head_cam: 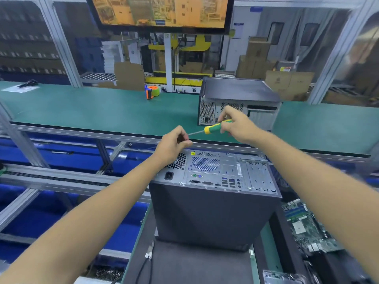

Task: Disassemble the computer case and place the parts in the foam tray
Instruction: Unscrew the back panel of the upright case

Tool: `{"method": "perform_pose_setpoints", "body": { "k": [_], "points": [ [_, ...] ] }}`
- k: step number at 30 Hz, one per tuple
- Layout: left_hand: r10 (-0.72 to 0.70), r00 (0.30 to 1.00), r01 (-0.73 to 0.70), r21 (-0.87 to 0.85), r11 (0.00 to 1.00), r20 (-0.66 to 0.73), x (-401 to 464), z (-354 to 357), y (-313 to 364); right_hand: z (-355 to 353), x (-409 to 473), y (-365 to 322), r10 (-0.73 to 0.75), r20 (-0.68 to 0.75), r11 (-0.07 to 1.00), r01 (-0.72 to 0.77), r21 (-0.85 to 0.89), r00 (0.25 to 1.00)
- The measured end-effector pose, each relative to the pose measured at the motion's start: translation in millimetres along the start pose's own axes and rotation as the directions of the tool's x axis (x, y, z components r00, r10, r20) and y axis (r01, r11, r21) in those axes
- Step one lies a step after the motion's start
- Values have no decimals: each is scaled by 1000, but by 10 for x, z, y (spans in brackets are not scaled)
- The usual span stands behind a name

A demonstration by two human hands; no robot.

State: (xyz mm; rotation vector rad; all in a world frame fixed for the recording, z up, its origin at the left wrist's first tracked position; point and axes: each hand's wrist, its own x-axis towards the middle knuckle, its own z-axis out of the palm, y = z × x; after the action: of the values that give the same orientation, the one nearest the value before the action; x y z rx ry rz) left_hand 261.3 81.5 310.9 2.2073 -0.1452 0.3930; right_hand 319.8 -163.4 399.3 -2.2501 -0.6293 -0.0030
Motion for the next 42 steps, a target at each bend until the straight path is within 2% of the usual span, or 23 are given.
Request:
{"method": "perform_pose_setpoints", "body": {
  "k": [3,6,9,13,16,18,19,25,29,36,39,42],
  "points": [
    [43,999,-43,-49,998,8,-82,64,156,288,-289,241,194,-133,952,-154,266,972],
    [85,996,-82,-65,994,37,-232,198,438,448,-525,400,296,-131,862,-205,463,946],
    [201,967,-197,-39,980,159,-533,479,758,439,-697,537,275,-116,861,-191,471,954],
    [408,824,-448,10,894,393,-1100,1035,1040,394,-825,658,229,-82,878,-169,448,970],
    [533,662,-664,82,743,528,-1443,1522,1050,409,-860,687,199,-74,886,-147,440,977],
    [497,575,-695,67,715,650,-1617,1900,982,440,-883,700,190,-78,900,-141,413,979],
    [442,558,-676,77,733,702,-1679,2102,925,456,-893,706,184,-80,906,-138,401,980],
    [84,547,-351,137,926,833,-1951,3167,627,461,-967,700,124,-91,932,-85,351,988],
    [-98,561,-170,230,958,822,-2024,3620,537,469,-987,723,97,-86,958,-70,277,991],
    [-117,589,-204,288,936,799,-2107,3842,438,469,-975,748,103,-104,960,-72,270,989],
    [-50,621,-239,250,938,782,-2074,3568,527,459,-985,762,106,-108,968,-78,240,988],
    [70,640,-361,219,907,765,-2022,3129,697,459,-984,770,109,-116,968,-79,240,987]
  ]
}}
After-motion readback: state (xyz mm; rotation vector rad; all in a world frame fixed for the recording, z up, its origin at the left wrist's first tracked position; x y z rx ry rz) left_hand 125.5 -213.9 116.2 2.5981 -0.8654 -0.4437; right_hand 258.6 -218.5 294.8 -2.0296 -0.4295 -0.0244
